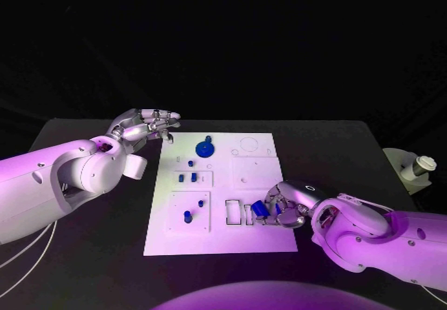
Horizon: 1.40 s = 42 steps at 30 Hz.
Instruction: Assemble the parts on the task board
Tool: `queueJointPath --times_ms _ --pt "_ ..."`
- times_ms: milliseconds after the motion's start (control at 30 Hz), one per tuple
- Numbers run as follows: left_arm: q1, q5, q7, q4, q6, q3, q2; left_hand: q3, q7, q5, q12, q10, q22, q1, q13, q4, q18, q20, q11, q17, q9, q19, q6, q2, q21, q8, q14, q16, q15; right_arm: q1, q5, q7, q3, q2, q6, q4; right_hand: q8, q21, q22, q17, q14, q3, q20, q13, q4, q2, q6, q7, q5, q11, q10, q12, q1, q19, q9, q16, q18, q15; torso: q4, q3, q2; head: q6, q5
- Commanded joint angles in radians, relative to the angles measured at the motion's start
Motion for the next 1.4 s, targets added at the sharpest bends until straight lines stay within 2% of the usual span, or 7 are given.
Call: queueJointPath --times_ms 33,267,367,433,800,1133,1400 --pt "0.0 0.005 0.005 0.003 0.019 0.001 0.0 0.0 0.001 0.003 0.005 -0.006 -0.002 -0.001 0.002 0.005 0.014 0.002 -0.002 -0.001 -0.001 0.007 -0.006 0.011 -0.006 -0.005 -0.003 0.0 0.001 -0.007 -0.045 -0.035 -0.001 0.01 0.023 -0.007 0.005 0.009 0.26 0.003 0.055 -0.006 -0.009 0.004 0.0 0.013 0.003 -0.006 0.006 -0.001 -0.003 0.007 0.022 0.103 0.001 0.006 -0.012 -0.007 0.0012 -0.0007 0.0 0.0 0.0" --pt "0.0 0.005 0.004 0.004 0.019 0.001 0.0 0.0 0.001 0.003 0.005 -0.006 -0.002 -0.001 0.002 0.005 0.014 0.002 -0.002 -0.001 -0.001 0.007 -0.006 0.011 -0.006 -0.005 -0.003 0.0 0.001 -0.009 -0.049 -0.044 -0.001 0.021 0.009 -0.014 0.008 0.019 0.263 0.019 0.058 0.009 -0.012 0.018 -0.003 0.032 0.012 -0.01 0.071 -0.005 0.004 0.019 0.085 0.107 0.004 0.013 -0.014 -0.011 0.0 -0.001 0.0 0.002 0.001" --pt "0.0 0.005 0.004 0.004 0.019 0.001 0.0 0.0 0.001 0.003 0.005 -0.006 -0.002 -0.001 0.002 0.005 0.014 0.002 -0.002 -0.001 -0.001 0.007 -0.006 0.011 -0.006 -0.005 -0.003 0.0 0.001 -0.01 -0.049 -0.047 -0.001 0.02 -0.026 -0.01 0.012 0.019 0.263 0.032 0.061 0.053 -0.017 0.025 -0.007 0.058 0.024 -0.018 0.026 -0.013 0.008 0.024 0.143 0.107 0.005 0.018 -0.014 -0.017 0.0 -0.0003 0.0 0.003 0.002" --pt "0.0 0.005 0.004 0.004 0.019 0.001 -0.001 0.0 0.001 0.003 0.005 -0.006 -0.002 -0.001 0.002 0.005 0.014 0.002 -0.002 -0.001 -0.001 0.007 -0.006 0.011 -0.006 -0.005 -0.003 0.0 0.001 -0.01 -0.045 -0.046 -0.001 0.015 -0.054 -0.003 0.015 0.019 0.263 0.041 0.062 0.08 -0.019 0.031 -0.01 0.069 0.032 -0.024 0.03 -0.018 0.012 0.03 0.168 0.107 0.006 0.021 -0.014 -0.021 -0.0002 -0.0005 -0.001 0.004 0.003" --pt "0.0 0.005 0.003 0.003 0.02 0.0 -0.001 0.0 0.001 0.003 0.005 -0.006 -0.002 -0.001 0.002 0.005 0.014 0.002 -0.002 -0.001 -0.001 0.007 -0.006 0.011 -0.006 -0.005 -0.003 0.0 0.001 0.022 0.087 -0.012 0.007 -0.01 -0.165 0.054 0.026 0.019 0.263 0.064 0.065 0.199 -0.028 0.036 -0.002 0.046 0.048 -0.034 0.069 -0.027 0.019 0.027 0.184 0.107 0.012 0.03 -0.014 -0.028 -0.0008 0.0 -0.001 0.009 0.006" --pt "0.0 0.005 0.002 0.003 0.024 -0.001 -0.001 0.004 0.0 0.006 0.011 -0.01 -0.002 0.006 0.002 0.001 0.014 0.001 -0.003 -0.004 -0.001 0.008 -0.007 0.012 -0.007 -0.005 -0.004 0.0 0.0 0.029 0.179 0.003 0.008 0.022 -0.134 0.058 0.031 0.019 0.263 0.071 0.067 0.236 -0.029 0.04 0.0 0.033 0.051 -0.034 0.071 -0.027 0.024 0.029 0.16 0.107 0.018 0.033 -0.014 -0.029 0.0006 -0.0018 0.001 0.007 0.009" --pt "0.0 0.004 0.002 0.004 0.027 -0.001 0.0 0.004 0.0 0.007 0.011 -0.011 -0.002 0.007 0.002 0.0 0.015 0.001 -0.003 -0.004 -0.001 0.008 -0.007 0.013 -0.006 -0.005 -0.005 0.0 0.0 0.024 0.235 0.007 0.008 0.088 -0.067 0.031 0.043 0.019 0.263 0.075 0.067 0.254 -0.028 0.048 0.003 0.022 0.063 -0.034 0.026 -0.026 0.032 0.034 0.049 0.107 0.026 0.034 -0.014 -0.028 0.0027 0.0001 0.002 0.002 0.011"
